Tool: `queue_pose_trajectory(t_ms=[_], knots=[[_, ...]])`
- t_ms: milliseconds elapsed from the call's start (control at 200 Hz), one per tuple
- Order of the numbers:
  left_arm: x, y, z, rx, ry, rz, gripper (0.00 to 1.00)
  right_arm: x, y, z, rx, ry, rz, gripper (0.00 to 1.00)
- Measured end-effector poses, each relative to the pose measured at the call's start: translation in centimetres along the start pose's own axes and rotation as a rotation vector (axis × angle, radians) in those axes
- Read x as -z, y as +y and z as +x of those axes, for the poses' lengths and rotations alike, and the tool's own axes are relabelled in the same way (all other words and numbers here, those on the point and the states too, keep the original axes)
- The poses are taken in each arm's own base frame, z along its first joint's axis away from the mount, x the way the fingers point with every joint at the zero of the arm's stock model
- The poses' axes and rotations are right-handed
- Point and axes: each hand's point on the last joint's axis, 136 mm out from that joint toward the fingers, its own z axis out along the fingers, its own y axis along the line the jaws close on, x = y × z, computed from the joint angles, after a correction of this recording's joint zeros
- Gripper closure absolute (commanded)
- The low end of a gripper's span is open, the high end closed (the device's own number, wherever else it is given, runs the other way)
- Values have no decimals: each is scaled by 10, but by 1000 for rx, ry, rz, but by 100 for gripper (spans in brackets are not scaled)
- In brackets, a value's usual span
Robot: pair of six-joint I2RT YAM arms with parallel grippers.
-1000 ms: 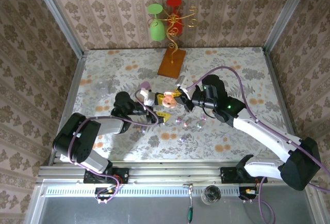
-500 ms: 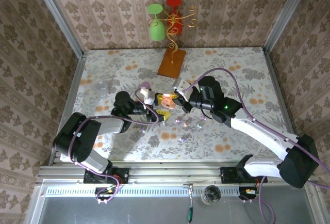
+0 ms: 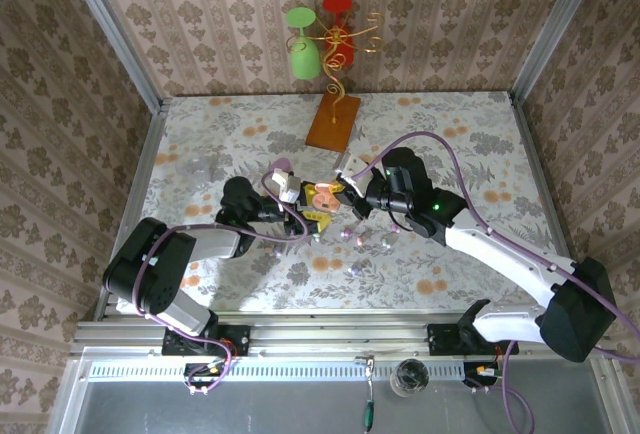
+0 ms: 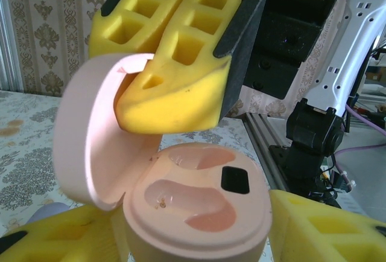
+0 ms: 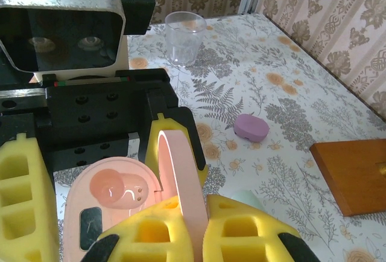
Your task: Insert the wireless bluetooth earbuds into the charging case
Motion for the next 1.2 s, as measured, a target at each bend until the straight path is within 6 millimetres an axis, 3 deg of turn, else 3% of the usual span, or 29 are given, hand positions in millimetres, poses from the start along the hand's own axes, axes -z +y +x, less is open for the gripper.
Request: queue_pose_trajectory(t_ms=[205, 460, 510, 605, 700, 970, 1075, 1200], knots=[[0, 0, 0, 7, 0, 0, 55, -2, 0, 3, -3, 8, -3, 100], [0, 0, 0, 7, 0, 1, 62, -2, 0, 2, -3, 5, -1, 100], [0, 0, 0, 6, 0, 1, 63, -1, 0, 2, -3, 4, -1, 95], [0, 0, 0, 4, -1, 1, 63, -1, 0, 1, -8, 2, -1, 64], [0, 0, 0, 3, -1, 0, 63, 3, 1, -2, -22, -12, 3, 45], [8, 13, -2, -8, -11, -58, 63, 39, -1, -20, -137, -129, 22, 37], [15, 19, 0, -5, -11, -93, 63, 62, -21, -19, -262, -188, 89, 37], [24, 25, -1, -10, -14, -125, 63, 82, -56, 7, -494, -174, 214, 36]])
